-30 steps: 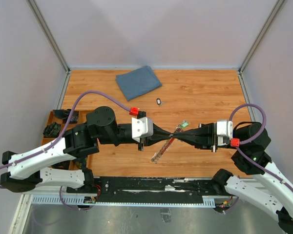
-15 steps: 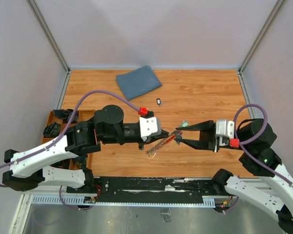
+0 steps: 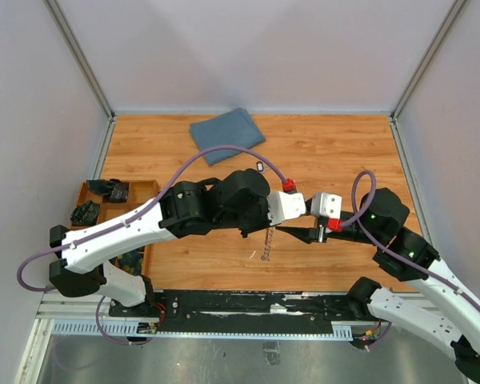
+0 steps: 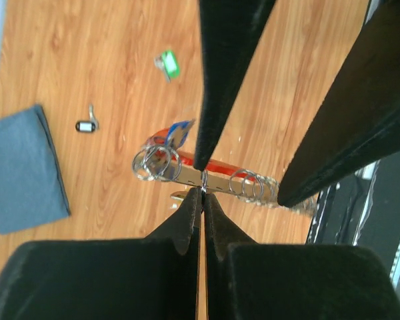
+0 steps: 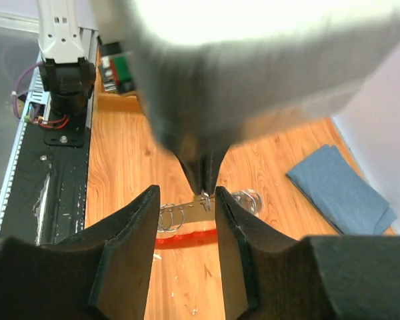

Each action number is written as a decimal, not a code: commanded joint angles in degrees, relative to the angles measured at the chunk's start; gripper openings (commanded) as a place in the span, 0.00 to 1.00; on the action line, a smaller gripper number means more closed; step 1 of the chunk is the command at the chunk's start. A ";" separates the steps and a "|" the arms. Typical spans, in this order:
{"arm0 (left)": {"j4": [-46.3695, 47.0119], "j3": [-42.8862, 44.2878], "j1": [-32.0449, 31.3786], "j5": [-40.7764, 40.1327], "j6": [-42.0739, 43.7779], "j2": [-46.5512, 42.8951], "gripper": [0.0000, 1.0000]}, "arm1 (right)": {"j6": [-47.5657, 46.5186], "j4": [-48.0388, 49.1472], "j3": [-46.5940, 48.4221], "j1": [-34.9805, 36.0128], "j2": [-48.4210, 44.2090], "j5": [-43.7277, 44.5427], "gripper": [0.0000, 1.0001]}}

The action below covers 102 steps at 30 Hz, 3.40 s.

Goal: Put the keys on the keyring

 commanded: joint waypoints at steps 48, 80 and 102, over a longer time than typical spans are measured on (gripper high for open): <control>2.06 -1.07 -1.65 4.01 2.33 -6.50 0.01 | -0.87 17.22 -8.57 3.47 3.47 -0.32 0.01; 20.19 -11.68 -1.65 9.95 -1.83 -17.73 0.34 | 5.02 21.25 -3.27 3.46 -4.15 -3.10 0.01; 20.24 -12.67 -1.71 11.64 -1.19 -16.60 0.24 | 6.03 22.04 -2.87 3.49 -4.86 -3.19 0.01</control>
